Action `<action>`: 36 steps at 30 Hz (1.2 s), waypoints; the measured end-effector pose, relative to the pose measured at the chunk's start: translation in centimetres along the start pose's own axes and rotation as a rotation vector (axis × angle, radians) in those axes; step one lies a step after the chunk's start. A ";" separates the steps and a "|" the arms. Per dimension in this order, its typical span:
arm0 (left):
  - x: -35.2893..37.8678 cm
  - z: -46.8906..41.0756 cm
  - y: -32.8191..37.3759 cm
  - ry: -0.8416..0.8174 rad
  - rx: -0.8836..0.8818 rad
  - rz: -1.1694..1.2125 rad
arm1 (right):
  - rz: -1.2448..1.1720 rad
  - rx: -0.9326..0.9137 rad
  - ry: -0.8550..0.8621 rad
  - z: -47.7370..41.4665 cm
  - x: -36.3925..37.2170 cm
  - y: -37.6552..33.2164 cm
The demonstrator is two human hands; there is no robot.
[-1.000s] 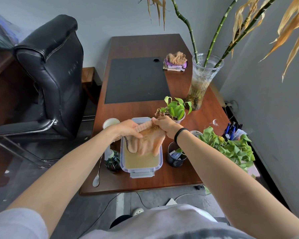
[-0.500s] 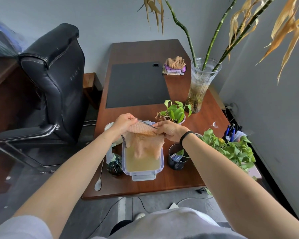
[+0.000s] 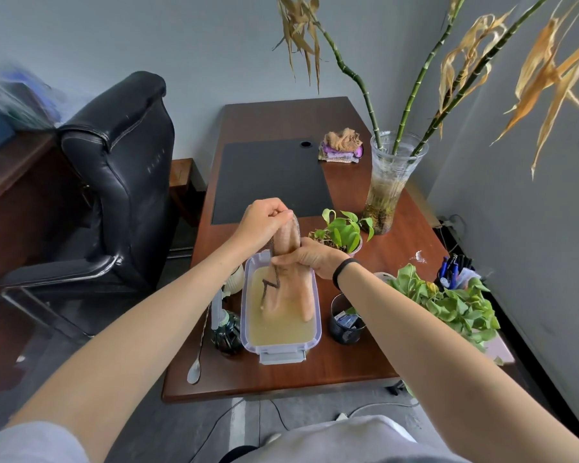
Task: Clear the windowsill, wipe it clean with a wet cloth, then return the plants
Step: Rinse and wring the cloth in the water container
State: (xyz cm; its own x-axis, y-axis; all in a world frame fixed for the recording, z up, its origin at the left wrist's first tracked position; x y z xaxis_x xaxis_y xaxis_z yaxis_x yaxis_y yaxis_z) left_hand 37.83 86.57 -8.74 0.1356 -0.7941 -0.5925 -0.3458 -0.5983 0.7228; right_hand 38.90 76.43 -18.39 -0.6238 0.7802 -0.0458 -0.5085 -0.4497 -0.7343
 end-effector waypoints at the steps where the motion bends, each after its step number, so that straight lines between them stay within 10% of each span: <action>1: 0.0 0.0 0.3 0.026 0.000 0.028 | 0.007 -0.025 0.011 -0.1 0.3 -0.2; 17: -4.7 0.5 -5.1 0.599 -0.332 0.148 | -0.113 -0.034 0.137 -0.9 1.0 2.5; 25: -1.2 5.4 -10.2 0.244 -0.598 -0.028 | -0.074 -0.104 0.358 -0.2 -0.6 -0.9; 30: 2.8 7.3 -9.9 -0.283 -0.581 -0.045 | 0.340 -0.152 0.387 0.2 -0.3 -2.3; 36: 4.5 6.3 -8.8 -0.316 -0.453 0.324 | 0.662 -0.236 0.481 1.1 0.9 -5.0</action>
State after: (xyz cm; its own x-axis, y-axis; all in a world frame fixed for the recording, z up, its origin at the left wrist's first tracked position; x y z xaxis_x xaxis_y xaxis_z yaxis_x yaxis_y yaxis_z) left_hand 35.59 88.91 -20.02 -0.2145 -0.9139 -0.3446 0.1125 -0.3736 0.9207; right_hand 40.18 78.88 -14.04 -0.4021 0.5118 -0.7592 0.0427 -0.8178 -0.5739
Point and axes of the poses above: each hand's wrist, its own z-axis away from the middle knuckle, its own x-axis out of the palm, y = z × x, the point moved 6 cm from there along -z, towards the middle knuckle, and after that the axes turned 15 degrees about x, right-handed, at the moved point
